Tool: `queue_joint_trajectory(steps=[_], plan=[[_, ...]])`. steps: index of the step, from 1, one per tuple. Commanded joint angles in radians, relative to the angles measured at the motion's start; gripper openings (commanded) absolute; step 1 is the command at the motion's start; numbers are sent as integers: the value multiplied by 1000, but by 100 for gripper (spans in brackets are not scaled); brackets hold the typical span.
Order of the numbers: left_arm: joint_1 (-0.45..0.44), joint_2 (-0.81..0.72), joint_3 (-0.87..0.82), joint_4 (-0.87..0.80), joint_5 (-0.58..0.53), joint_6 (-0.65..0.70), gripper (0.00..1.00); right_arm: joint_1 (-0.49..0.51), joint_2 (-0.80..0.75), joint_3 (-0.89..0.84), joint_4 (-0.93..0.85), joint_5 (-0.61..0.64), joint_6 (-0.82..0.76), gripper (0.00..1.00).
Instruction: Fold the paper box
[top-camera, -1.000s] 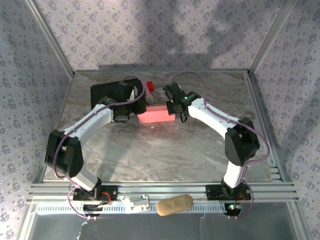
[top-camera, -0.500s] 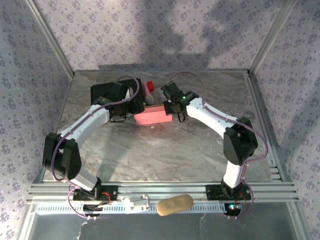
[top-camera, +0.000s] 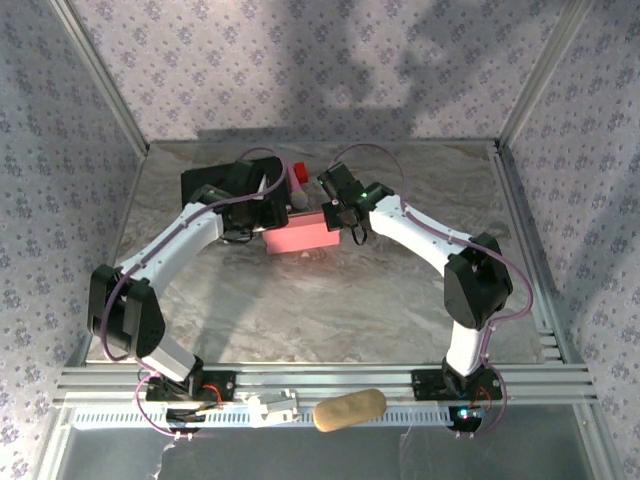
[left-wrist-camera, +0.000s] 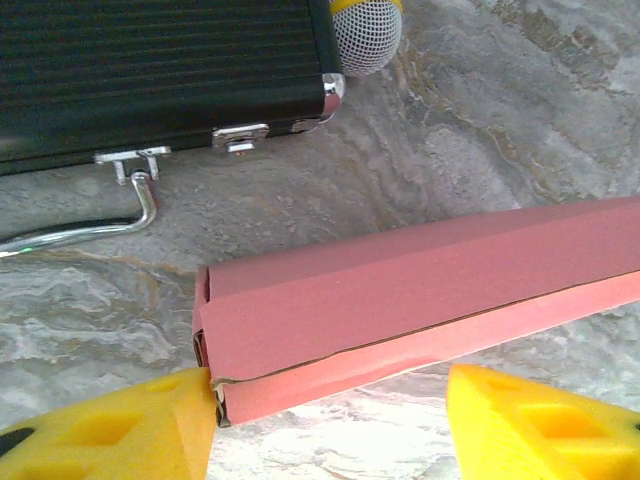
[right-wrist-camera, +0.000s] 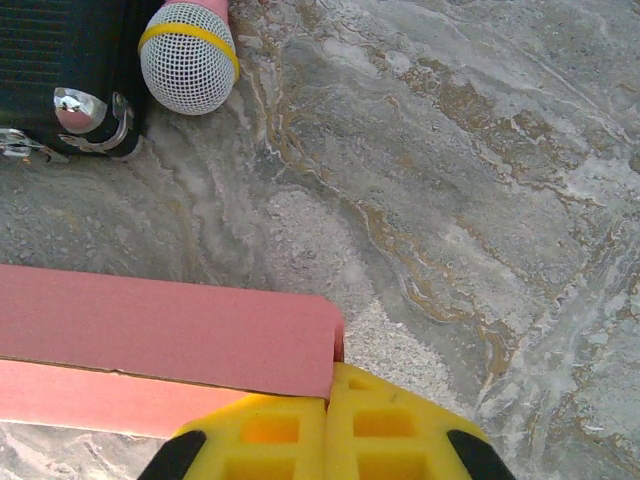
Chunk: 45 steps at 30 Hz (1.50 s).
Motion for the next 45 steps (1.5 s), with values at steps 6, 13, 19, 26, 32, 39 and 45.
queue_joint_trajectory(steps=[6,13,19,26,32,39,45], plan=[[-48,-17,61,-90,-156,31,61,21,78,-27,-150,-84,4,0],[-44,-173,-48,12,-190,-156,66,21,78,-27,-149,-85,6,0],[-21,-266,-181,120,-158,-682,67,22,80,-22,-148,-89,8,0],[22,-310,-366,337,-40,-1075,71,23,74,-22,-153,-90,5,0],[49,-252,-399,462,33,-1184,72,22,72,-25,-151,-92,5,0],[60,-219,-445,566,77,-1229,72,22,71,-32,-149,-92,5,0],[64,-233,-494,563,74,-1253,64,20,67,-36,-144,-94,6,0]])
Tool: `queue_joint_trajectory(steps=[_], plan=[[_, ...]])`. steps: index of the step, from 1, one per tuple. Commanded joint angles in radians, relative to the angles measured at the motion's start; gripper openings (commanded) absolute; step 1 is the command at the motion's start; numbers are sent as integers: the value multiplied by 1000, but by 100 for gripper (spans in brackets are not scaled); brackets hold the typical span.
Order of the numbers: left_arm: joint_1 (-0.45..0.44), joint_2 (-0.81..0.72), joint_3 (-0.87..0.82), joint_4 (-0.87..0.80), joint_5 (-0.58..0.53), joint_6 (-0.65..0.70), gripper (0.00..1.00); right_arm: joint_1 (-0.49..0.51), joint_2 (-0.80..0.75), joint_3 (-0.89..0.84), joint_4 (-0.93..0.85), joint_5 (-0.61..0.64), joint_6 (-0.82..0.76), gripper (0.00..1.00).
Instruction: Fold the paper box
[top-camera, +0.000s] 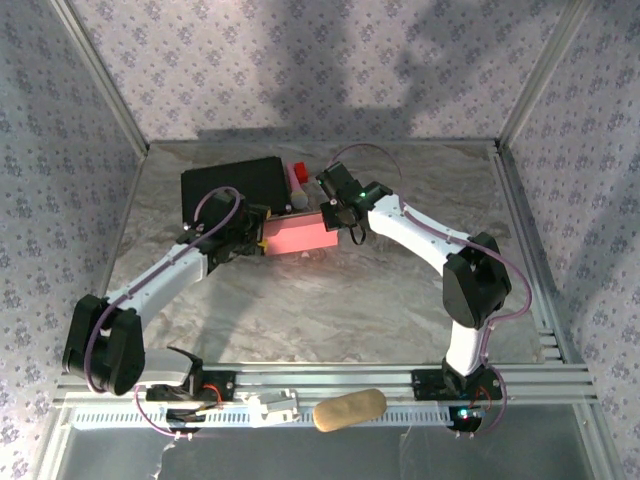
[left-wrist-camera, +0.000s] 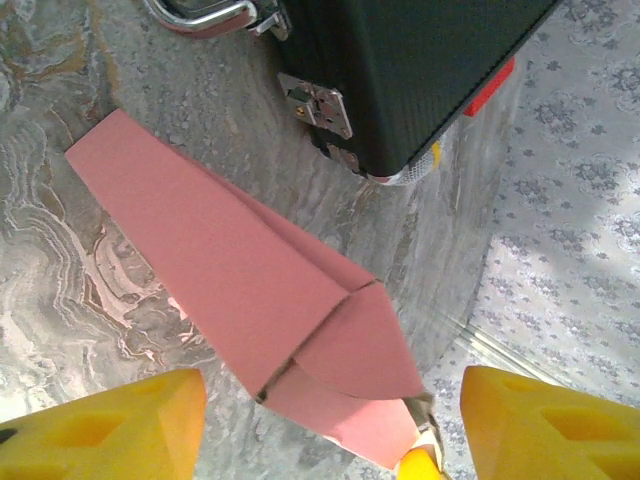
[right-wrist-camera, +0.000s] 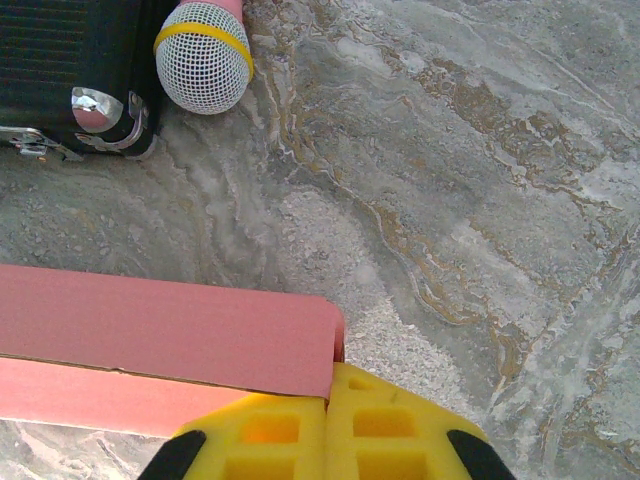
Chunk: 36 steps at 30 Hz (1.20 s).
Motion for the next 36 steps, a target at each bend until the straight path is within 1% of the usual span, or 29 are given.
queue_joint_trajectory(steps=[1,11,13,14,17,22,25,32,36], plan=[[10,-15,-34,43,8,-48,63,16,59,-48,-143,-80,6,0],[20,-9,-70,75,22,-62,48,18,42,-59,-136,-74,-5,0],[23,-7,-83,90,25,-69,42,17,41,-59,-136,-74,-6,0],[22,-7,-92,101,26,-76,36,17,41,-58,-136,-75,-5,0],[24,-6,-113,123,32,-89,30,18,38,-59,-133,-75,-5,0],[23,-4,-114,115,35,-86,29,20,15,-71,-126,-79,-1,0],[23,-10,-110,98,36,-81,29,22,-26,-88,-120,-90,9,0],[22,-19,-103,80,28,-69,29,12,-180,-150,-91,-169,50,18],[23,-12,-95,77,30,-64,29,-29,-243,-195,-29,-285,95,25]])
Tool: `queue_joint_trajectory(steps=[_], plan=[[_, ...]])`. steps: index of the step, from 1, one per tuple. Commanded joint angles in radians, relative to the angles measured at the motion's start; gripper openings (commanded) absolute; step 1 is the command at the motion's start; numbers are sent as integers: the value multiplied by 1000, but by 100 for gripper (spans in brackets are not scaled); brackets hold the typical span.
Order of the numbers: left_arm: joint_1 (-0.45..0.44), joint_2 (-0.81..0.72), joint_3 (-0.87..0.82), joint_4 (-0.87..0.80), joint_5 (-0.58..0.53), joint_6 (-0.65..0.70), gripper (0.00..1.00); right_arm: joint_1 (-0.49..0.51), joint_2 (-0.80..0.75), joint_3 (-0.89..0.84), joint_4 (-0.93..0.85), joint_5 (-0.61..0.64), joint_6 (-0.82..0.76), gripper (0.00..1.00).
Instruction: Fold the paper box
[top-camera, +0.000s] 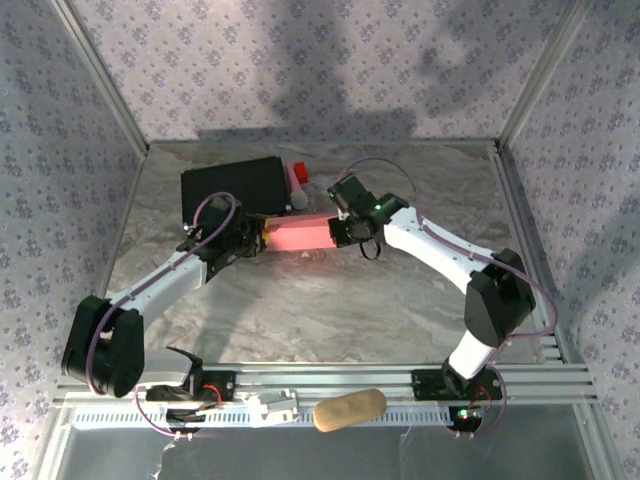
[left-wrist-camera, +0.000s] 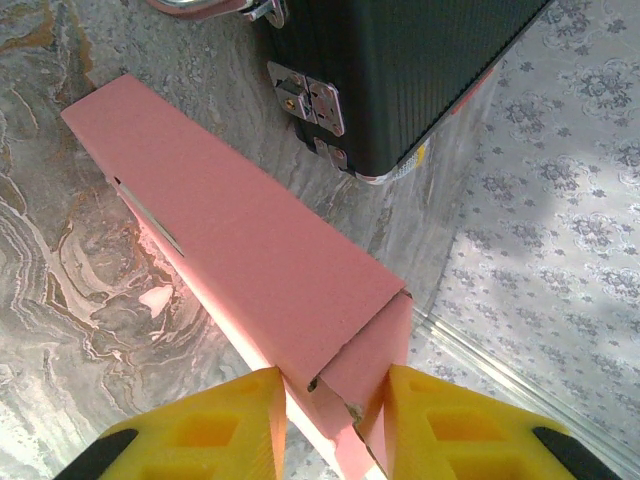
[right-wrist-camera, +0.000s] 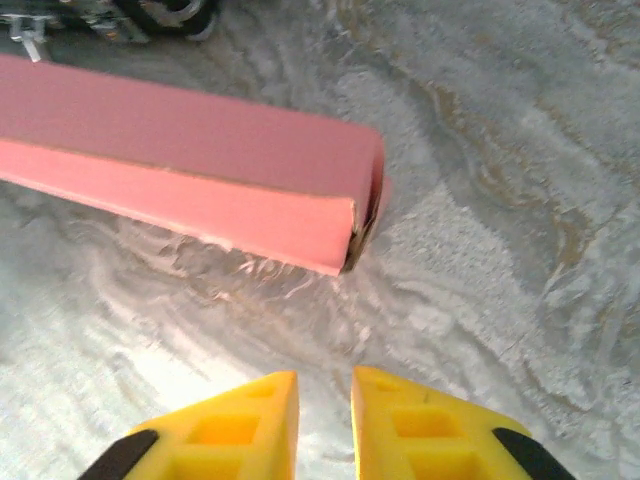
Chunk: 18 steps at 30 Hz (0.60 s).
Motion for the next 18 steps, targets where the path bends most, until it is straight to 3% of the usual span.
queue_joint_trajectory(steps=[1,5,11,18], plan=[[2,2,-2,-81,-6,1,29,-38,-65,-33,23,-129,53,26],[3,3,5,-87,-6,3,29,-111,-152,-132,170,-258,191,35],[3,9,20,-96,-11,11,29,-242,-189,-278,446,-499,574,65],[3,13,29,-99,-11,15,29,-246,-77,-308,706,-644,930,73]])
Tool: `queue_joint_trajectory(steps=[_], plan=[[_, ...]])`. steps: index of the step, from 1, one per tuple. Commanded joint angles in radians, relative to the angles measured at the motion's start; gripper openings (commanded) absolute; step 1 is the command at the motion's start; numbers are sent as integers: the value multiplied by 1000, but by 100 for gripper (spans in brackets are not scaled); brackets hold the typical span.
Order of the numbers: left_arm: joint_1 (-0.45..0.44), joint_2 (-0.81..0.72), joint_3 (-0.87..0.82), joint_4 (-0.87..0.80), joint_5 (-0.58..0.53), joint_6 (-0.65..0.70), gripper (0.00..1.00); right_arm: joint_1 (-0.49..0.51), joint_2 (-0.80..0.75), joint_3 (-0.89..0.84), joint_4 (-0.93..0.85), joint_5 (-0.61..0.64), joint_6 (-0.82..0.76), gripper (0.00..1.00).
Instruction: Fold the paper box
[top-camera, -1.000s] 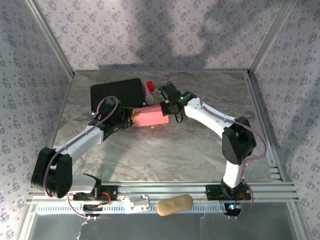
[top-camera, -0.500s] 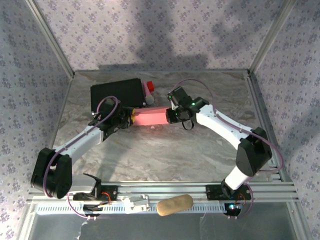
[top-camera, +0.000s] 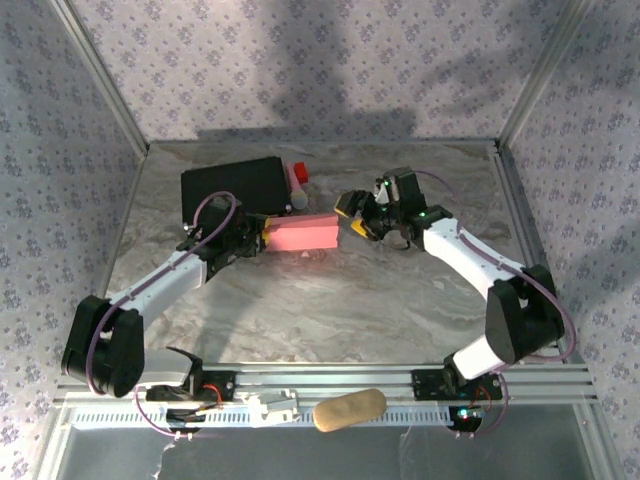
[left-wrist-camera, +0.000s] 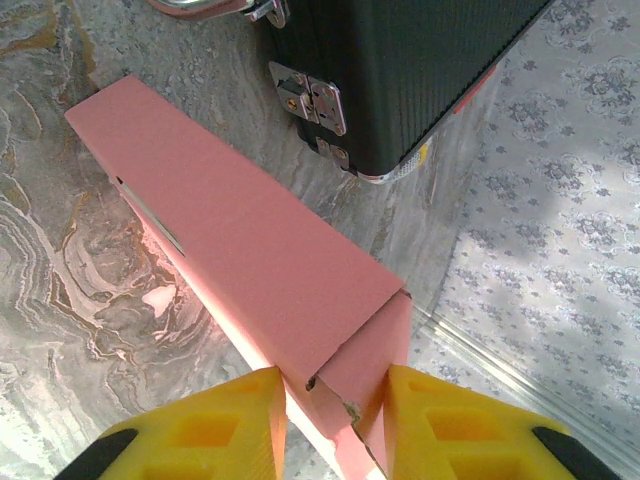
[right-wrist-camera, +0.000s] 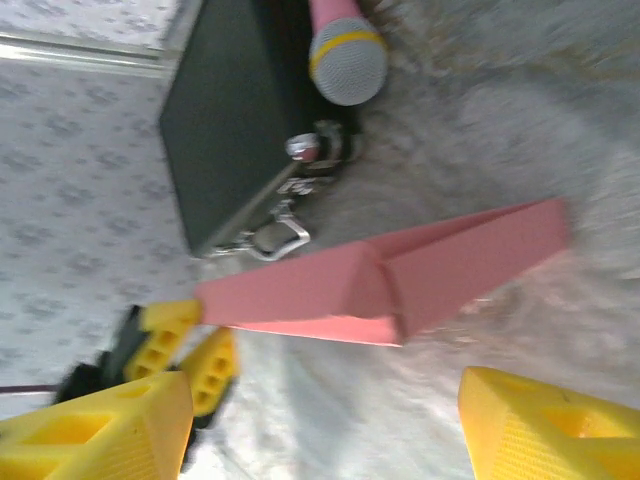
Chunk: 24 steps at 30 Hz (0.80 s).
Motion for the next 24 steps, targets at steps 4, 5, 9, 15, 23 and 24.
queue_joint_trajectory(steps=[4,5,9,15,23,24], plan=[[4,12,22,-86,-13,10,29,15,108,-31,213,-164,326,72],[4,12,22,-88,-11,10,29,13,113,-41,208,-162,337,72],[5,16,32,-94,-14,15,28,-11,92,-83,148,-136,329,71],[5,21,40,-97,-13,19,28,-23,95,-99,120,-157,305,71],[6,24,51,-105,-18,26,27,-49,42,-142,70,-140,287,71],[6,25,52,-105,-18,26,27,-50,43,-138,68,-145,286,72]])
